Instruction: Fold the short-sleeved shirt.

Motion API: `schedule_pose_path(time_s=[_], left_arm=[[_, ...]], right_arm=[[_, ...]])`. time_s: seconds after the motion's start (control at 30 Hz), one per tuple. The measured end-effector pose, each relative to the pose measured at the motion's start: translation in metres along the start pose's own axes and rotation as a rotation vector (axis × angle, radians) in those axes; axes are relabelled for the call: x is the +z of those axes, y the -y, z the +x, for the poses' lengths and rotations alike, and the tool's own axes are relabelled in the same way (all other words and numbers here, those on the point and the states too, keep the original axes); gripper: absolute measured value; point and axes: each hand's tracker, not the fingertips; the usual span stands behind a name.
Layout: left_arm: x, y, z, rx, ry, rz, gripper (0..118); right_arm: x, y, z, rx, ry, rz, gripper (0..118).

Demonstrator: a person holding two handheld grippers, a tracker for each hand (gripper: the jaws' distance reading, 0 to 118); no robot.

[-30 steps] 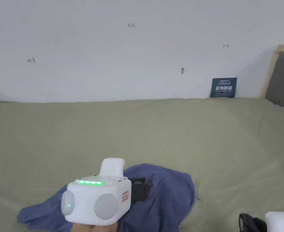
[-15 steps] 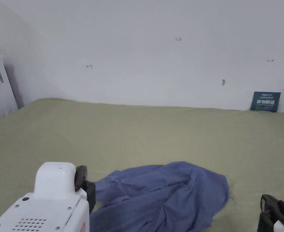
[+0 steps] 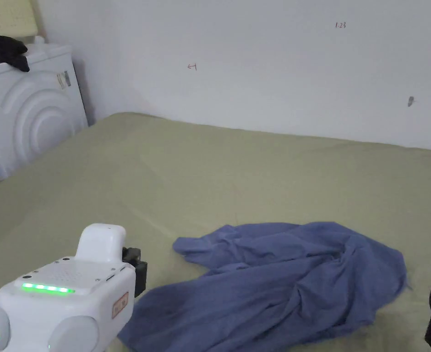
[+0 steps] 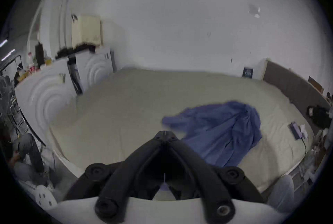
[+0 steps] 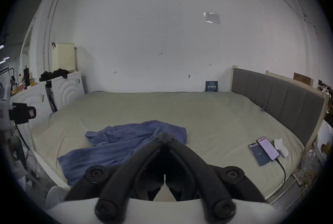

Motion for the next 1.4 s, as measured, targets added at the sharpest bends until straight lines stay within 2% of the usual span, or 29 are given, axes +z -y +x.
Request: schedule_pose_path(time_s=[0.1,0.13,0.17,0.2,0.23,0.43,0.53,0.57,0.63,0.67,0.7,0.77,0.93,1.1,1.2,1.23,1.27,1.3,1.33,1.37,1.4], left_arm=[[-0.057,0.016,-0.025,0.052,0.061,-0.23,0],[-0.073,0.022,-0.031,0.096,0.057,-0.269,17],[-0.09,0.028,-0.035,0.097,0.065,-0.311,54],[-0.112,0.031,-0.042,0.095,0.036,-0.346,97],[-0.126,0.036,-0.042,0.067,0.01,-0.37,118],[-0.179,0.06,-0.031,0.014,-0.061,-0.465,115],[-0.167,0.06,-0.026,0.019,-0.047,-0.477,98],[-0.157,0.055,-0.022,-0.019,-0.024,-0.454,78],[-0.147,0.051,-0.024,0.009,-0.009,-0.433,0],[-0.144,0.052,-0.022,0.045,0.056,-0.41,0],[-0.143,0.052,-0.019,0.026,0.063,-0.455,0],[-0.139,0.055,-0.014,0.026,0.04,-0.419,0],[-0.137,0.055,-0.01,0.072,0.026,-0.406,0],[-0.141,0.053,-0.008,0.06,0.022,-0.423,0],[-0.144,0.049,-0.011,0.075,0.024,-0.427,0],[-0.146,0.048,-0.012,0.077,0.027,-0.434,0],[-0.148,0.046,-0.013,0.076,0.028,-0.435,0],[-0.148,0.045,-0.012,0.072,0.029,-0.44,0],[-0.149,0.044,-0.012,0.066,0.029,-0.445,0],[-0.149,0.044,-0.011,0.064,0.028,-0.445,0],[-0.153,0.041,-0.009,0.056,0.027,-0.451,0]], right_arm=[[-0.011,0.005,-0.004,0.007,-0.012,-0.028,1],[-0.015,0.007,-0.007,0.013,-0.015,-0.043,1],[-0.019,0.009,-0.008,0.017,-0.019,-0.053,1],[-0.023,0.011,-0.01,0.02,-0.018,-0.065,1],[-0.026,0.012,-0.011,0.021,-0.021,-0.077,1],[-0.045,0.021,-0.01,0.002,-0.022,-0.134,1],[-0.055,0.026,-0.004,-0.005,-0.019,-0.166,1],[-0.058,0.027,0.0,-0.009,-0.025,-0.183,1],[-0.07,0.03,0.01,-0.02,-0.008,-0.211,1],[-0.078,0.031,0.015,-0.014,0.005,-0.223,1],[-0.087,0.032,0.021,0.002,0.014,-0.233,1],[-0.106,0.03,0.032,0.053,0.038,-0.253,1],[-0.183,0.013,0.067,0.087,0.053,-0.295,1],[-0.287,-0.002,0.102,0.047,-0.006,-0.424,1],[-0.337,-0.003,0.114,0.073,-0.012,-0.484,3],[-0.351,-0.002,0.118,0.074,-0.029,-0.516,22],[-0.363,-0.002,0.121,0.073,-0.042,-0.545,51],[-0.375,-0.001,0.125,0.062,-0.057,-0.556,69],[-0.385,0.001,0.127,0.034,-0.071,-0.607,77],[-0.395,0.003,0.128,0.018,-0.059,-0.647,77],[-0.405,0.005,0.129,0.016,-0.067,-0.672,89]])
